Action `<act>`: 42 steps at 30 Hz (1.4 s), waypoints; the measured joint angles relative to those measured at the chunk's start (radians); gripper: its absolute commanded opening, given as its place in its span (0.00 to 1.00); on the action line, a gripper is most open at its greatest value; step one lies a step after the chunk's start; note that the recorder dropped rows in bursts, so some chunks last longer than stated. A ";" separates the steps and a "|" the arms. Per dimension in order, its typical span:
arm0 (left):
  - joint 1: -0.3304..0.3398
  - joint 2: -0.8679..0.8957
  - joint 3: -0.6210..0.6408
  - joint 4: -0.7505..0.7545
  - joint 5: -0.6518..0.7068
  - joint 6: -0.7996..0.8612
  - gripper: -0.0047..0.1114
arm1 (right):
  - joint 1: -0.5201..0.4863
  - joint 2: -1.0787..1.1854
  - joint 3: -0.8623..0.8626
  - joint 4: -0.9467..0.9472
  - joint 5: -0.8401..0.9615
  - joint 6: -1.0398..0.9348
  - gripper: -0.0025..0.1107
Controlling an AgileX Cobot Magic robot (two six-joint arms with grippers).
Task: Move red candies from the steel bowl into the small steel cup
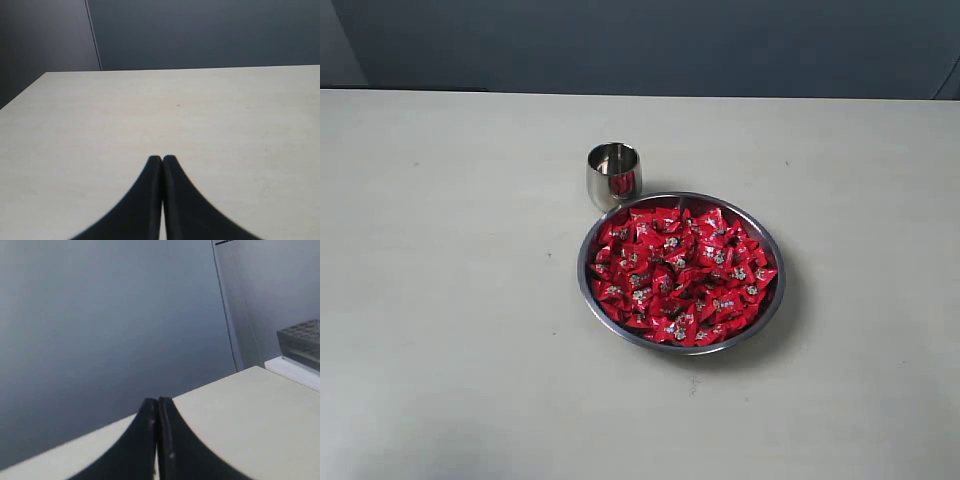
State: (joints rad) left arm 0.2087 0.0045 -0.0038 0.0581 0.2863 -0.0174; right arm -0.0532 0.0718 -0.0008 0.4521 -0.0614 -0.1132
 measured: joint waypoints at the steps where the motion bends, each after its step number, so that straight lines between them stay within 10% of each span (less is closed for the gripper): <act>1: 0.000 0.000 0.000 0.000 0.000 0.000 0.04 | 0.000 0.000 0.000 0.048 -0.021 0.000 0.02; 24: 0.000 0.000 0.000 0.000 0.000 0.000 0.04 | 0.000 -0.001 0.000 0.161 -0.163 0.064 0.02; 42: 0.000 0.000 0.000 0.000 0.000 0.000 0.04 | 0.000 0.274 -0.443 -0.059 0.299 -0.005 0.02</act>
State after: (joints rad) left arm 0.2087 0.0045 -0.0038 0.0581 0.2863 -0.0174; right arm -0.0532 0.3456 -0.4435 0.3928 0.2374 -0.1183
